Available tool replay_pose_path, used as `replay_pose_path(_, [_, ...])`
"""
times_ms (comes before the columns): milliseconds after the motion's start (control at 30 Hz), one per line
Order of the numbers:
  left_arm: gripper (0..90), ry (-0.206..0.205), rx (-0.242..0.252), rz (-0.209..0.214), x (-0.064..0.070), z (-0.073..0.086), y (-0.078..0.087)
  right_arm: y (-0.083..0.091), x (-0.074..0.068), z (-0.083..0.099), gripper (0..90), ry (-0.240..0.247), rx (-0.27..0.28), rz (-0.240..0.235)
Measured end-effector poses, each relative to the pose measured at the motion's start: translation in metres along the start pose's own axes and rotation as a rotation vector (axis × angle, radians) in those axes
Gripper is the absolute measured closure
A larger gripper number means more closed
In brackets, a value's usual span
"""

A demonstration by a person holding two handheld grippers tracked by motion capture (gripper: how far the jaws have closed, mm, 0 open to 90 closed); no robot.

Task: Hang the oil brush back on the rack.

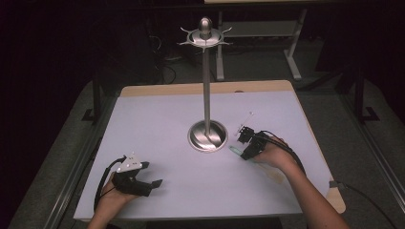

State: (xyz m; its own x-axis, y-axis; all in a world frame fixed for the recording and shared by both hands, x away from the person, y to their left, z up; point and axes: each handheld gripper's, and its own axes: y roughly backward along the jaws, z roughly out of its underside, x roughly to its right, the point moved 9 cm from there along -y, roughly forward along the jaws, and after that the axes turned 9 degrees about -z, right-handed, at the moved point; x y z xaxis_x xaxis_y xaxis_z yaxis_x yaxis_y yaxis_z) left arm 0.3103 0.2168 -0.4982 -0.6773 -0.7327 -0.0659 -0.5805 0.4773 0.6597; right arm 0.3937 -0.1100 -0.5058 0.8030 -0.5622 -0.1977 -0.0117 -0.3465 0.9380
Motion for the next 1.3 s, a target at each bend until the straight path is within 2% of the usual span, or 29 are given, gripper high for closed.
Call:
replay_pose_path(67, [14.6, -0.003, 0.000, -0.001, 0.000, 0.000, 0.000, 0.000, 0.000, -0.001, 72.6, -0.004, -0.013, -0.003])
replay_pose_path(200, [14.7, 0.005, 0.003, 0.002, 0.002, 0.000, -0.001, -0.002, 0.000, -0.003, 72.6, -0.009, -0.076, 0.015])
replay_pose_path(267, [14.6, -0.004, -0.001, 0.001, 0.001, 0.000, 0.000, -0.002, 0.000, -0.005, 72.7, -0.009, -0.109, 0.023])
replay_pose_path(333, [14.7, -0.005, -0.006, 0.002, 0.001, 0.001, 0.000, -0.003, -0.001, -0.006, 72.8, -0.022, -0.124, 0.020])
replay_pose_path(467, [14.7, -0.009, -0.006, 0.003, 0.002, 0.001, -0.002, -0.003, 0.000, -0.006, 73.7, -0.037, -0.133, -0.002])
replay_pose_path(667, [14.7, -0.015, -0.010, 0.002, 0.002, 0.001, -0.002, -0.003, 0.001, -0.007, 77.5, -0.034, -0.144, 0.016])
replay_pose_path(800, [14.7, -0.009, -0.006, 0.001, 0.002, 0.001, -0.001, -0.002, 0.002, -0.006, 77.9, -0.017, -0.124, 0.016])
replay_pose_path(833, [14.7, -0.005, -0.007, 0.001, 0.002, 0.001, -0.001, -0.002, 0.001, -0.006, 77.9, -0.036, -0.118, 0.012])
replay_pose_path(1100, [14.7, -0.007, -0.010, 0.001, 0.001, 0.001, -0.001, 0.001, 0.002, -0.003, 77.8, -0.053, -0.059, -0.033])
replay_pose_path(1233, [14.7, -0.006, -0.011, 0.001, 0.001, 0.001, -0.001, 0.009, 0.003, -0.002, 77.8, -0.046, -0.007, -0.026])
replay_pose_path(1300, [14.7, -0.006, -0.010, 0.001, 0.001, 0.001, -0.001, 0.015, 0.002, -0.002, 77.8, -0.061, 0.035, -0.034])
